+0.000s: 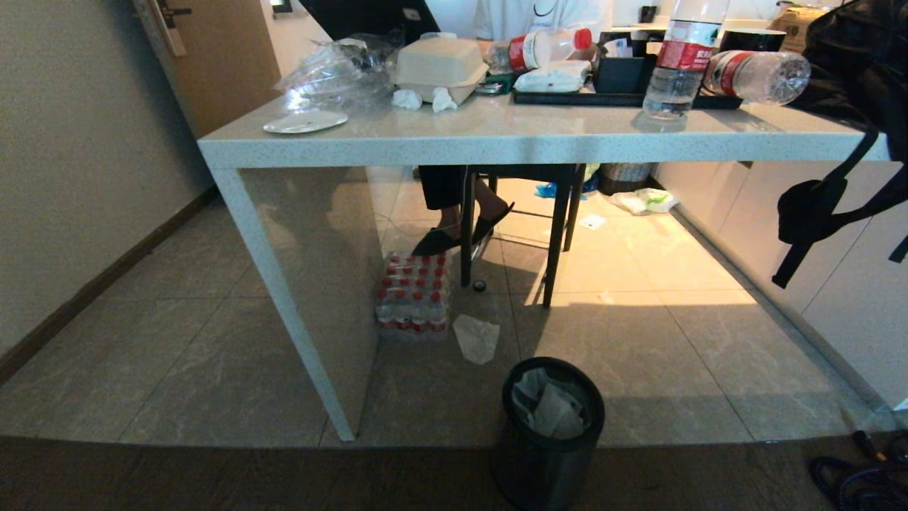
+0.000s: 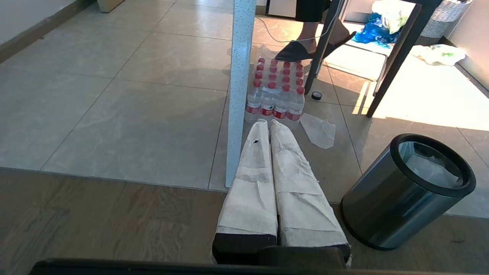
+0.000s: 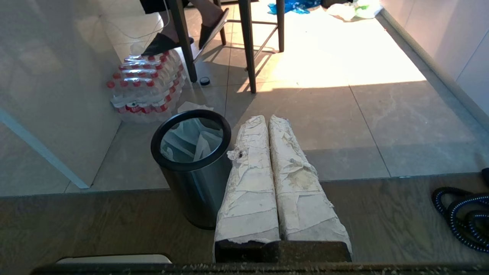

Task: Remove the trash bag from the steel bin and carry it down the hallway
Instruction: Place the outer trash can on the ground

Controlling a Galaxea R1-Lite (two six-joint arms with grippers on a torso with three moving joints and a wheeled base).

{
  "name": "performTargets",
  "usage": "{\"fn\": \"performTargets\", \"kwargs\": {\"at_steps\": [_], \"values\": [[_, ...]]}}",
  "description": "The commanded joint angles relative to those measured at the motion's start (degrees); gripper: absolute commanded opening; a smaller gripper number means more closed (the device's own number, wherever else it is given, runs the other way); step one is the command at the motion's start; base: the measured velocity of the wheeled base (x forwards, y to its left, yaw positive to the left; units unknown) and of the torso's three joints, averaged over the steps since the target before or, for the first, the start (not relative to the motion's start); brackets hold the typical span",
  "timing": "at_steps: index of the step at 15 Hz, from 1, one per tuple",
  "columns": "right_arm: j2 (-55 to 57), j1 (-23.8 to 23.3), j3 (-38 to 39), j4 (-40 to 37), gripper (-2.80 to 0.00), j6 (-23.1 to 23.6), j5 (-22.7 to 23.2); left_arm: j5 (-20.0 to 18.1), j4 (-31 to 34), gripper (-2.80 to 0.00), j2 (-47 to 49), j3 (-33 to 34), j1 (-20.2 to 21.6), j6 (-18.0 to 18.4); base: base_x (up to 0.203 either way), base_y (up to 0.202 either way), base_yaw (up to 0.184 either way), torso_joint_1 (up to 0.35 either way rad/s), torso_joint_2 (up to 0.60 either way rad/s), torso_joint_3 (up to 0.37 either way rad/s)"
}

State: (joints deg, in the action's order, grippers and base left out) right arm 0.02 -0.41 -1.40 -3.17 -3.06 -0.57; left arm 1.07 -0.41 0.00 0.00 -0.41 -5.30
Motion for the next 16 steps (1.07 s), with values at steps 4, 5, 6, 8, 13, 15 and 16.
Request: {"fn": "performTargets", "kwargs": {"at_steps": [4,5,6,8,13,15,16], "values": [[-0.1,0.0,0.0,0.0,-2.80,0.0,0.0,0.0,0.4,-2.80,0.0,-0.2,0.0,0.5,0.000,0.000,0.000,0.002,0.00,-0.062],[-0.1,0.0,0.0,-0.1,-2.80,0.0,0.0,0.0,0.5,-2.80,0.0,-0.2,0.0,0.6,0.000,0.000,0.000,0.004,0.00,-0.172],[-0.1,0.0,0.0,-0.1,-2.80,0.0,0.0,0.0,0.5,-2.80,-0.1,-0.3,0.0,0.6,0.000,0.000,0.000,0.002,0.01,-0.178],[-0.1,0.0,0.0,0.0,-2.80,0.0,0.0,0.1,0.7,-2.80,-0.1,-0.3,0.0,0.6,0.000,0.000,0.000,0.002,0.00,-0.188],[-0.1,0.0,0.0,0.0,-2.80,0.0,0.0,0.2,1.4,-2.80,-0.1,-0.4,0.0,0.6,0.000,0.000,0.000,0.001,0.00,-0.196],[-0.1,0.0,0.0,0.0,-2.80,0.0,0.0,0.3,2.2,-2.80,0.0,-0.8,0.0,0.7,0.000,0.000,0.000,0.002,0.00,-0.197],[-0.1,0.0,0.0,0.0,-2.80,0.0,0.0,0.3,2.3,-2.80,0.0,-0.8,0.0,0.7,0.000,0.000,0.000,0.002,0.00,-0.198]]}}
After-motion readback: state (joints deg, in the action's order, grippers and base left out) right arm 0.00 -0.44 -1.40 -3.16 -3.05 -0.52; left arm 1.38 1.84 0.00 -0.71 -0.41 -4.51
